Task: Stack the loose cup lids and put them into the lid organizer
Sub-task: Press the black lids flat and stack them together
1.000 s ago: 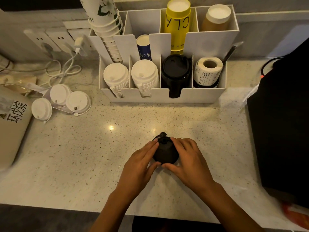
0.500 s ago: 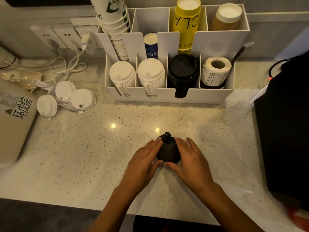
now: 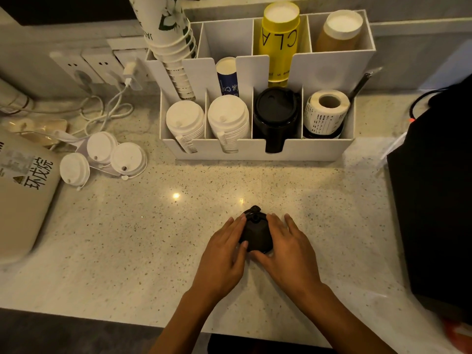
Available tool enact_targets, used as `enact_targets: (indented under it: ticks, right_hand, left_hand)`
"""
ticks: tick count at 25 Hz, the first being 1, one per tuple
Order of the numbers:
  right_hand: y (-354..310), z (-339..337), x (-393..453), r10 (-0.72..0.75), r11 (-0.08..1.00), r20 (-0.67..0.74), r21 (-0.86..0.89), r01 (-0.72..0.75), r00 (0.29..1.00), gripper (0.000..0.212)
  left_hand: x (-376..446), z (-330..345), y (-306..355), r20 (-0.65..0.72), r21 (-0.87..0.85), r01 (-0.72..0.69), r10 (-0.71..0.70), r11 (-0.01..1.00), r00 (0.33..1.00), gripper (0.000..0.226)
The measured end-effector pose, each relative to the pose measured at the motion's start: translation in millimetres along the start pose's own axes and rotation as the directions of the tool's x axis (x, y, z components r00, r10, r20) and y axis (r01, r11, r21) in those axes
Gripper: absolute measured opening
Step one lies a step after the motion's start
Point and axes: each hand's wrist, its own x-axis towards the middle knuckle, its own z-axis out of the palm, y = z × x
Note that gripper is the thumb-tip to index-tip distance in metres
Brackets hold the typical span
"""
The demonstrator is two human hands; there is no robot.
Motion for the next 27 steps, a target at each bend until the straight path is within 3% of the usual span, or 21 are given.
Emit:
enact_targets:
  ticks: [4, 6, 10, 16, 27]
  right_hand:
    - [4, -3, -2, -0.033, 0.999, 0.065, -0.018, 0.034, 0.997, 0.092]
    - [4, -6, 0, -0.022, 0.998, 0.067, 0.063, 0.018, 0.997, 0.091]
    - [0, -7, 27, 0.112, 0.974, -0.074, 0.207, -0.095, 0.991, 0.069]
    - [-5, 0, 76, 0.322, 0.946, -0.057, 0.059, -0.318, 0.945, 0.073]
    - [-6, 28, 75, 0.315, 0.947, -0.200, -0.004, -0.322, 0.928, 0.065]
  left_hand:
    - [-1, 9, -6, -0.038, -0.028, 0.018, -0.019, 0.999, 0.999, 0.052]
    - [3, 11, -5, -0.097, -0.050, 0.022, -0.027, 0.999, 0.995, 0.048]
    - [25, 13, 15, -0.266, -0.096, 0.155, -0.176, 0.983, 0.948, 0.048]
    - [68, 25, 23, -0.291, 0.001, 0.475, -0.454, 0.880, 0.842, 0.055]
    - [72, 48, 17, -0.335, -0.004, 0.518, -0.489, 0.855, 0.805, 0.051]
